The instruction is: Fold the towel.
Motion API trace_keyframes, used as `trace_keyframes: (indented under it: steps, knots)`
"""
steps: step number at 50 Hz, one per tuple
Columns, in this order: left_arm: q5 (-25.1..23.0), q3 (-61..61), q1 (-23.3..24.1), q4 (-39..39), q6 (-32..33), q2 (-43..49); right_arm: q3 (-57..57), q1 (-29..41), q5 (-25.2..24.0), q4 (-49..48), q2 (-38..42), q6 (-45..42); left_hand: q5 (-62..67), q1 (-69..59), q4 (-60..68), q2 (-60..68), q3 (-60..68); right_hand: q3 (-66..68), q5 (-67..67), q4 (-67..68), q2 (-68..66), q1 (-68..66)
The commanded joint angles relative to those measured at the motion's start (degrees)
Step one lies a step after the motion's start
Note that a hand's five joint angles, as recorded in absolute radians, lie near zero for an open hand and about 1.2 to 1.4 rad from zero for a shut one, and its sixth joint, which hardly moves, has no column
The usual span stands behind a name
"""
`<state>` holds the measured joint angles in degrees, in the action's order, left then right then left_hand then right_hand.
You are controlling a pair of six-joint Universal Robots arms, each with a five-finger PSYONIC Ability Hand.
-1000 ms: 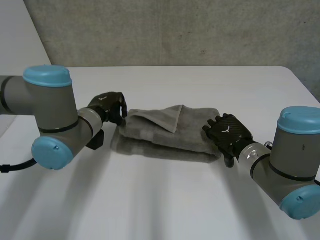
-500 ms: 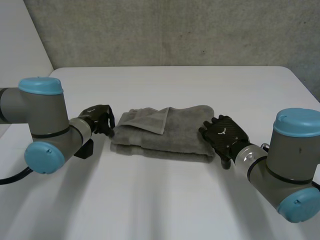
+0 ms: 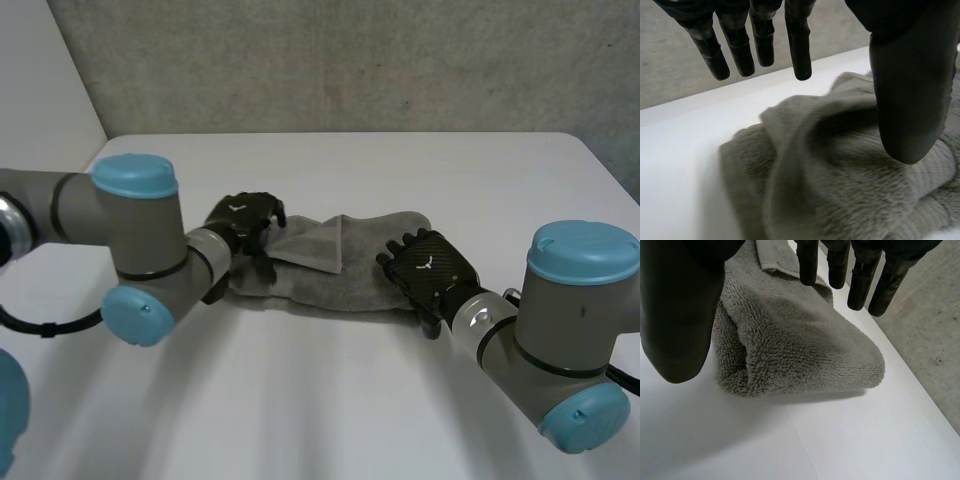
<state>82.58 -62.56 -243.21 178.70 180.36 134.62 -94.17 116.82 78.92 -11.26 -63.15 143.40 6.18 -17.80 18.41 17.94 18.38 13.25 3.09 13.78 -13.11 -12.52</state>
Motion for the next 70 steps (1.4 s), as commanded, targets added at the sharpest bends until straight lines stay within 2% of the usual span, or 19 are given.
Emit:
trace_keyframes:
  steps: [1, 13, 28, 38, 55, 62, 67, 69, 70]
  knots:
    - [-2.07, 4.12, 1.51, 0.33, 1.93, 4.51, -0.05, -0.63, 0.09, 0.01, -0.05, -0.05, -0.42, 2.04, -2.65, -2.17, -2.62, -3.25, -3.09, -3.78, 3.11, 2.52]
    - [-1.20, 18.08, 1.25, 0.68, 1.66, 10.75, -0.40, -0.63, 0.01, -0.08, 0.22, -0.05, 0.25, 1.36, -1.97, -1.50, -1.95, -3.25, -3.09, -3.78, 3.11, 2.52]
    - [1.09, 19.50, -3.85, 0.86, 1.84, 13.04, 0.04, -0.01, 0.09, -2.28, 1.80, -0.05, -0.25, 1.87, -2.48, -2.00, -2.45, -3.25, -3.09, -3.78, 3.11, 2.52]
    - [0.39, 13.97, -4.20, 0.68, 1.75, 10.94, -0.05, 0.16, 0.27, -2.28, 2.06, -0.05, -0.25, 1.87, -2.48, -2.00, -2.45, -3.25, -3.09, -3.78, 3.11, 2.52]
    - [0.39, 12.99, -4.64, 0.50, 1.49, 8.38, -0.75, 0.34, 0.27, -3.07, 1.89, 0.21, -0.42, 2.04, -2.65, -2.17, -2.62, -3.25, -3.09, -3.78, 3.11, 2.52]
    - [0.12, 1.69, -4.47, -1.25, 1.57, 2.33, -0.93, 0.43, 0.44, -5.35, 2.06, 0.65, -0.25, 1.87, -2.48, -2.00, -2.45, -3.25, -3.09, -3.78, 3.11, 2.52]
    - [0.04, -6.23, -4.38, -0.82, 1.66, -2.15, -0.75, 0.43, 0.01, -6.32, 2.77, 3.99, -0.08, 1.70, -2.31, -1.83, -2.28, -3.25, -3.09, -3.78, 3.11, 2.52]
    - [0.04, -8.36, -4.38, -0.37, 1.66, -3.57, -0.14, 0.34, -0.35, -6.67, 4.16, 5.92, -0.08, 1.70, -2.31, -1.83, -2.28, 6.03, 6.19, 5.50, -6.17, -6.76]
    - [0.04, -10.11, -4.46, 0.23, 1.66, -5.14, -0.13, 0.34, -0.35, -6.67, 4.17, 5.92, -0.08, 1.70, -2.31, -1.83, -2.28, 6.09, 6.25, 5.56, -6.22, -6.81]
